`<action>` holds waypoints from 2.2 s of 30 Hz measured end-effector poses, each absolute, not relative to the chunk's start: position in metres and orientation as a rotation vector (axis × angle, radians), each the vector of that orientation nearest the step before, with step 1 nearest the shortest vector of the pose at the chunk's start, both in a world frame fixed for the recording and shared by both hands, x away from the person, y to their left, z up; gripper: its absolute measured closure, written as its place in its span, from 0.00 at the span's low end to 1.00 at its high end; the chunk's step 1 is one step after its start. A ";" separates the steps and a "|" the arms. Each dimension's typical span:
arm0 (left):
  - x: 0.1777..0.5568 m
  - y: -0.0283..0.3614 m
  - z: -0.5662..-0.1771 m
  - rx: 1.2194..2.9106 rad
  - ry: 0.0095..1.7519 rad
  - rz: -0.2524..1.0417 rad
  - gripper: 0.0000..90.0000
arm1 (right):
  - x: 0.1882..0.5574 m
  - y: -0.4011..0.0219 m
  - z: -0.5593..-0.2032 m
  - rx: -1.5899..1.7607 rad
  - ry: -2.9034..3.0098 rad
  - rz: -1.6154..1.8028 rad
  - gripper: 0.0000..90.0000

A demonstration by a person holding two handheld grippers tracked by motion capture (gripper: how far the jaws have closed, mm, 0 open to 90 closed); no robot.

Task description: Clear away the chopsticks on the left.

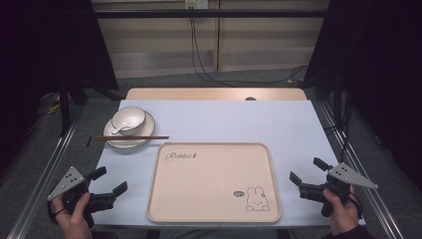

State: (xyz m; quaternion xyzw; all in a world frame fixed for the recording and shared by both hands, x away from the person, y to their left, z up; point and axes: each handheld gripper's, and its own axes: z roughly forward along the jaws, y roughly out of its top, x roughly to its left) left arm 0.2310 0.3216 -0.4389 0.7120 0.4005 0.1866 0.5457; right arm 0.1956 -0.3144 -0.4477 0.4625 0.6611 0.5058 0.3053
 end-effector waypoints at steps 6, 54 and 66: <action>0.232 0.320 -0.439 1.715 0.919 0.423 0.02 | 0.196 -0.315 -0.448 1.226 1.759 1.338 0.02; 0.387 0.383 -0.439 2.096 0.606 0.336 0.34 | 0.195 -0.313 -0.448 1.197 1.779 1.364 0.03; 0.416 0.391 -0.452 2.154 0.589 0.371 0.53 | 0.195 -0.312 -0.449 1.201 1.778 1.367 0.03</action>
